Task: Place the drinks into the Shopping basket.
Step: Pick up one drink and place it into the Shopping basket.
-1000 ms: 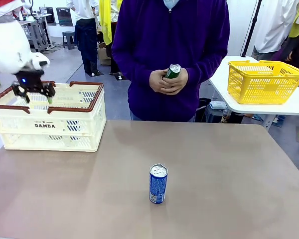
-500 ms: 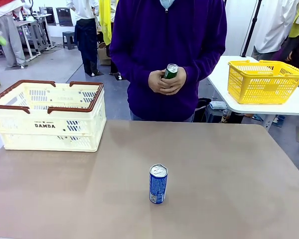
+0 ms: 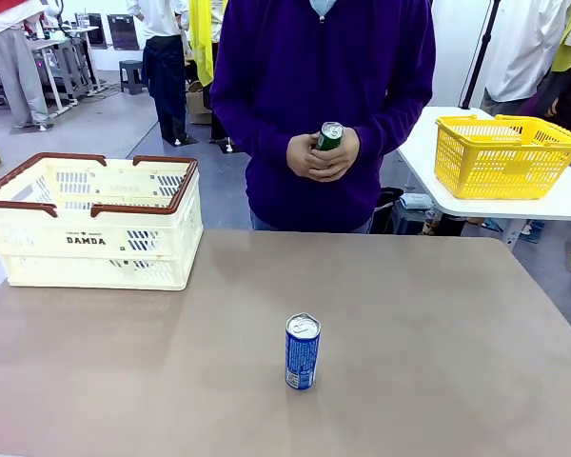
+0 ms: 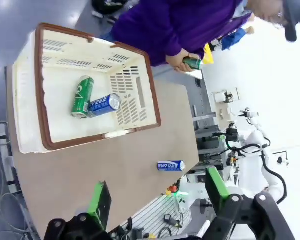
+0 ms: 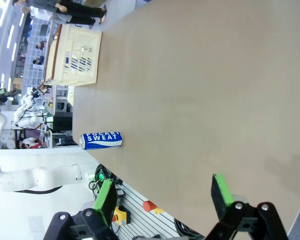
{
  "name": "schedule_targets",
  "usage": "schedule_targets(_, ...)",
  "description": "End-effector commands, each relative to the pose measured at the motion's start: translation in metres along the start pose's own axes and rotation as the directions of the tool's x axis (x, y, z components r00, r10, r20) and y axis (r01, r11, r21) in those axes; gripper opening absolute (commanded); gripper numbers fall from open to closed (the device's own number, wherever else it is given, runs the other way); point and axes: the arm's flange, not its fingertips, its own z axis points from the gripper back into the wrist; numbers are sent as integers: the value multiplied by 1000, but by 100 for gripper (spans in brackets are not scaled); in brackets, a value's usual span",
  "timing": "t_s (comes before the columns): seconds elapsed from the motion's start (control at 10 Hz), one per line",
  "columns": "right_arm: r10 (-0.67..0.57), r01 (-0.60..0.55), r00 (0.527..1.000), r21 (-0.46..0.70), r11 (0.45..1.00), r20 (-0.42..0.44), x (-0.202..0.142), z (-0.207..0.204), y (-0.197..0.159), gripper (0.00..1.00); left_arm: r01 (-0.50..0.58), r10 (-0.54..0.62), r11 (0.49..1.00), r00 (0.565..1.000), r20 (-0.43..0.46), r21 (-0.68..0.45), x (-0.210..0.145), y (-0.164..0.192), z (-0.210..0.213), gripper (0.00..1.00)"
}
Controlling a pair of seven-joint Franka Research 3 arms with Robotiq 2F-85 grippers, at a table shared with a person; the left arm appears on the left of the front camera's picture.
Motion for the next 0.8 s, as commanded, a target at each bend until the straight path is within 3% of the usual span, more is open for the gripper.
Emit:
schedule_targets(0.0,-1,1,1000,-2,1000,-7,-1,2,2,100,40,-36,992,999,-35,116,6,-49,-17,100)
schedule_targets(0.7,-1,1,1000,-2,1000,-7,-1,2,2,100,40,-36,992,999,-35,116,6,-49,-17,100)
